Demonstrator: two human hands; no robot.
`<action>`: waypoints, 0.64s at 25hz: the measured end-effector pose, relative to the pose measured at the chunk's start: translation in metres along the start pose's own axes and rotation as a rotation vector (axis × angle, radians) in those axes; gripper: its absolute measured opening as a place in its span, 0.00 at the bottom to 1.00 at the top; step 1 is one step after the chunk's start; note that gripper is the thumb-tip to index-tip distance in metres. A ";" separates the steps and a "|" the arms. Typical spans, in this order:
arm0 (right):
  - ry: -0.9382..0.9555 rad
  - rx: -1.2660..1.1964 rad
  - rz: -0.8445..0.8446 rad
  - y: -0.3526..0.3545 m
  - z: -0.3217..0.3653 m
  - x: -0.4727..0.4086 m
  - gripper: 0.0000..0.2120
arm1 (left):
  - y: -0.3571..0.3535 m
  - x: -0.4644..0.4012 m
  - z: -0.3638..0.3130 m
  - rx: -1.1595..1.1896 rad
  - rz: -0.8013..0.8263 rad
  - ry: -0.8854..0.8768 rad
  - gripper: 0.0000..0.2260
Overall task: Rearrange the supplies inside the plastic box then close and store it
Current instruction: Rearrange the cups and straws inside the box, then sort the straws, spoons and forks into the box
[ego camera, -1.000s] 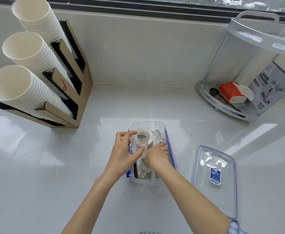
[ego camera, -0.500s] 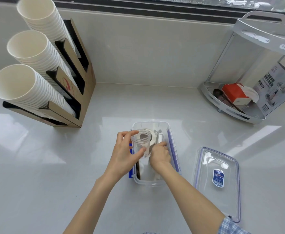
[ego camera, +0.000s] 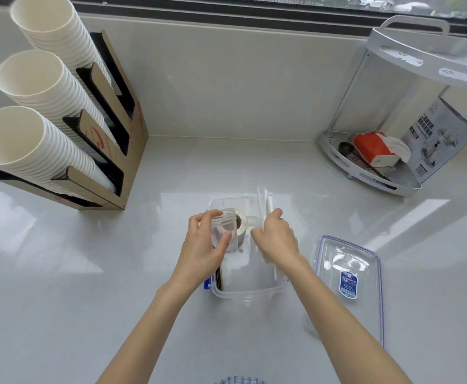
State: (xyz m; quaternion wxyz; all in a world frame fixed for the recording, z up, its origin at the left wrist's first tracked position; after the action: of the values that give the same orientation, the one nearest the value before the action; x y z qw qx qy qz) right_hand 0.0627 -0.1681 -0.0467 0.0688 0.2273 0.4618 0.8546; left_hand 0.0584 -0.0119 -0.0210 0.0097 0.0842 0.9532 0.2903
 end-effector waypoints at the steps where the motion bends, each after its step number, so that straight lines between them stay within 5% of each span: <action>1: -0.007 -0.080 0.010 0.008 -0.004 0.000 0.18 | -0.007 0.001 -0.002 -0.030 0.043 -0.004 0.20; 8: 0.016 -0.386 0.058 0.019 -0.018 0.011 0.17 | -0.062 0.009 -0.001 -0.657 0.210 -0.041 0.24; 16: 0.057 -0.591 0.046 0.020 -0.018 0.015 0.19 | -0.068 0.008 0.008 -0.815 0.169 -0.096 0.18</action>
State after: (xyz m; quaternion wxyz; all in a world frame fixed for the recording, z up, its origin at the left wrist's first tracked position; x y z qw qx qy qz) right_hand 0.0429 -0.1874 -0.0340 0.0998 0.1838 0.1895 0.9594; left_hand 0.0404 -0.0616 -0.0654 0.0629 0.1650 0.7484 0.6393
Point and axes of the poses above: each hand's wrist, its own x-axis away from the middle knuckle, its own y-axis out of the back of the hand, z = x × y, the point moved 9 cm from there along -x, towards the middle knuckle
